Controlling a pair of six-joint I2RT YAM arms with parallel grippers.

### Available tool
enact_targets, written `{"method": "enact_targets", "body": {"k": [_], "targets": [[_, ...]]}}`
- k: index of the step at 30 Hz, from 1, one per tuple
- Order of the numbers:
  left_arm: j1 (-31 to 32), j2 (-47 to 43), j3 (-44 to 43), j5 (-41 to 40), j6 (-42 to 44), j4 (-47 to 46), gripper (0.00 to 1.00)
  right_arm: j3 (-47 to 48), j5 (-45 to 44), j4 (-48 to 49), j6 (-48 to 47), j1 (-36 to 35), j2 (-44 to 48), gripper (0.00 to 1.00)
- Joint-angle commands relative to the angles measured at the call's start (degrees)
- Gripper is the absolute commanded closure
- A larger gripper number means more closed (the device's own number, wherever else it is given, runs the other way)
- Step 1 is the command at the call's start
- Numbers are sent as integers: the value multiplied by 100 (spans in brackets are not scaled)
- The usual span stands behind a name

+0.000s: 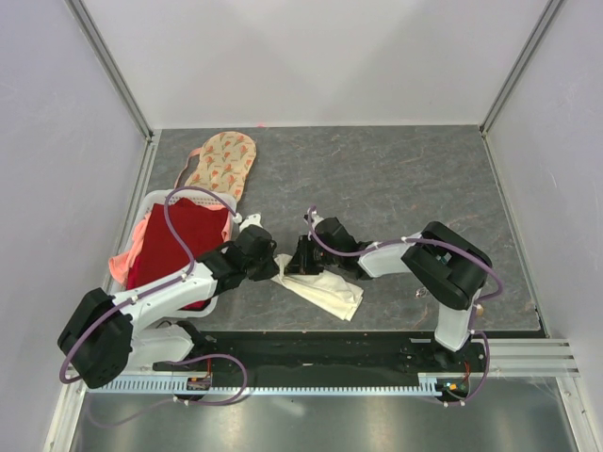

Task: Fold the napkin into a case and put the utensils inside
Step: Grasp the top corner of the smaller rectangle folded napkin from the folded napkin.

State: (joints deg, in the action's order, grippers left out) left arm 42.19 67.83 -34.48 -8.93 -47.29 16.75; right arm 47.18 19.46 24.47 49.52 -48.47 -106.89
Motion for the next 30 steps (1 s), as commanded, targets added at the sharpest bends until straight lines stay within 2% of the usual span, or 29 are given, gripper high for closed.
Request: {"method": "enact_targets", "body": {"k": [1,9,12,14,17,24,30], "targets": [[17,-104,20,-180,-149,-137,98,-51,-83,-232,-223,30,371,82],[17,-112,-6,-135,-114,-137,98,11,-162,-531,-346,39,643,82],[17,-95,-24,-118,-79,-137,98,2,-215,-513,-346,39,687,79],[17,-95,-24,-100,-79,-137,98,28,-206,-531,-364,48,705,74],[17,-86,-15,-100,-79,-137,98,107,-171,-557,-373,39,679,72],[8,-95,-41,-92,-53,-146,98,160,31,-223,-188,4,415,73],[17,-77,-24,-92,-35,-146,98,160,-101,-320,-241,-5,573,73]]}}
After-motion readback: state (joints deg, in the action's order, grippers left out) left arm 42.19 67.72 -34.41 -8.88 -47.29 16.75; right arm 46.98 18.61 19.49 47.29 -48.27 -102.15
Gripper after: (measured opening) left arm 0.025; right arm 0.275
